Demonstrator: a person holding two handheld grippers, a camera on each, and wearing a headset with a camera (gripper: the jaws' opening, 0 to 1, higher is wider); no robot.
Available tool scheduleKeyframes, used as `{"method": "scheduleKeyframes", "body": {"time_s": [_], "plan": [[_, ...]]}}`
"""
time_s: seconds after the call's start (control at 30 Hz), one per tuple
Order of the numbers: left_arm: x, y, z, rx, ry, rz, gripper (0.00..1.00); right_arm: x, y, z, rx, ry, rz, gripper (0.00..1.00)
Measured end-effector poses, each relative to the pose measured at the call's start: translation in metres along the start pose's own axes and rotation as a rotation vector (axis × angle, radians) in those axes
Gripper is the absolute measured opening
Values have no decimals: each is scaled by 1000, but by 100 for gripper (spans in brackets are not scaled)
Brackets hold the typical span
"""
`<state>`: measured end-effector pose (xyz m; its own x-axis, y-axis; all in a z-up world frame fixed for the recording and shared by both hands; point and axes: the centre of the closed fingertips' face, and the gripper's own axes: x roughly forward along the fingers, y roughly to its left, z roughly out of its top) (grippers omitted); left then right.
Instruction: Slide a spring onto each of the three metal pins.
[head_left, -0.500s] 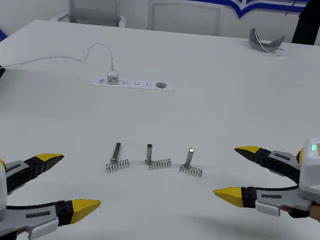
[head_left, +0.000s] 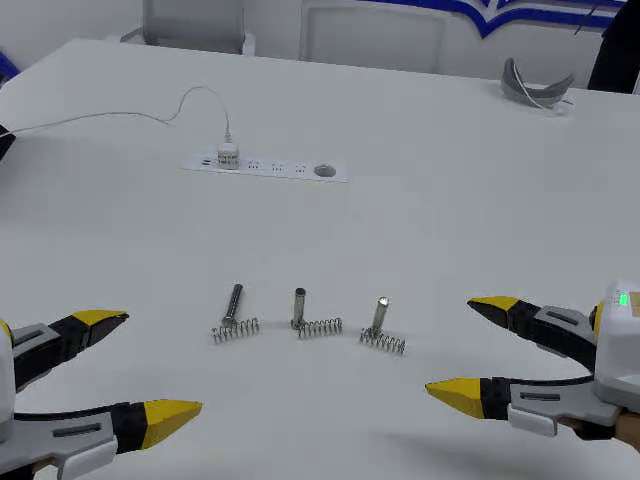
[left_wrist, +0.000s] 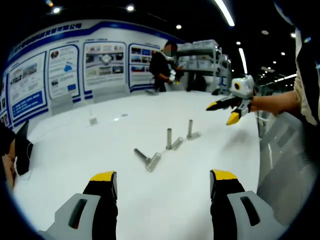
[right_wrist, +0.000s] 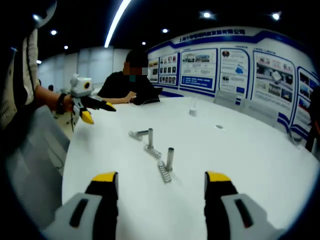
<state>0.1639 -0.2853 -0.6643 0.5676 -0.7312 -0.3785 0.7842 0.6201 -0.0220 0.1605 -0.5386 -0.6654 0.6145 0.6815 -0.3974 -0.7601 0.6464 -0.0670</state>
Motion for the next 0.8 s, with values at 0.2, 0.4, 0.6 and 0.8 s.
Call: {"method": "scheduleKeyframes", "body": {"time_s": [0.2,0.4,0.6,0.8], "plan": [[0,1,-1,-2,2,0,77,-1,-1,-1,5,2,-6,72],[2,4,2,-9,-7,5,76,-2,-1,-1,9,1,-13,72],[5,8,5,-13,-11,8,73,-2,-1,-2,13,5,-13,72],[11,15,12,-7,-11,14,69,-2,-2,-2,17,8,-18,72]]}}
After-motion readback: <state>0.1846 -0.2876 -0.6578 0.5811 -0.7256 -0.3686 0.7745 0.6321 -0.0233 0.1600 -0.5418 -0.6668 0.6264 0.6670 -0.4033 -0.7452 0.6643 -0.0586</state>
